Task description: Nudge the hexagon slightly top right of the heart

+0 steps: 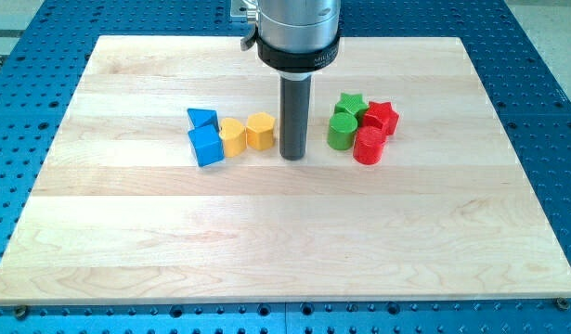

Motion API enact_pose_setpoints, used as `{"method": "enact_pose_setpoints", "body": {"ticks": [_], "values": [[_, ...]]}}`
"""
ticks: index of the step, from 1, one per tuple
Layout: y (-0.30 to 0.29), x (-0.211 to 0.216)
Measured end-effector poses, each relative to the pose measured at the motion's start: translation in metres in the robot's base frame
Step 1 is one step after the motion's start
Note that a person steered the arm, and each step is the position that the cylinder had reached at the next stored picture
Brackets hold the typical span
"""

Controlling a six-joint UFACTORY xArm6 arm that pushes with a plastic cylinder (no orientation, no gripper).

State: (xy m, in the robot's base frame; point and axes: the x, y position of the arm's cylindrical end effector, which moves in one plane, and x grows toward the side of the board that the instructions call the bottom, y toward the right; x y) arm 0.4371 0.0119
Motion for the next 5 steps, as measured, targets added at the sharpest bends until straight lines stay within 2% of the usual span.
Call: {"method": "enact_pose_setpoints", "body": {"ticks": [1, 3, 5], "values": [[0.0, 0.0], [-0.025, -0.049], [-0.026, -0.053]]}}
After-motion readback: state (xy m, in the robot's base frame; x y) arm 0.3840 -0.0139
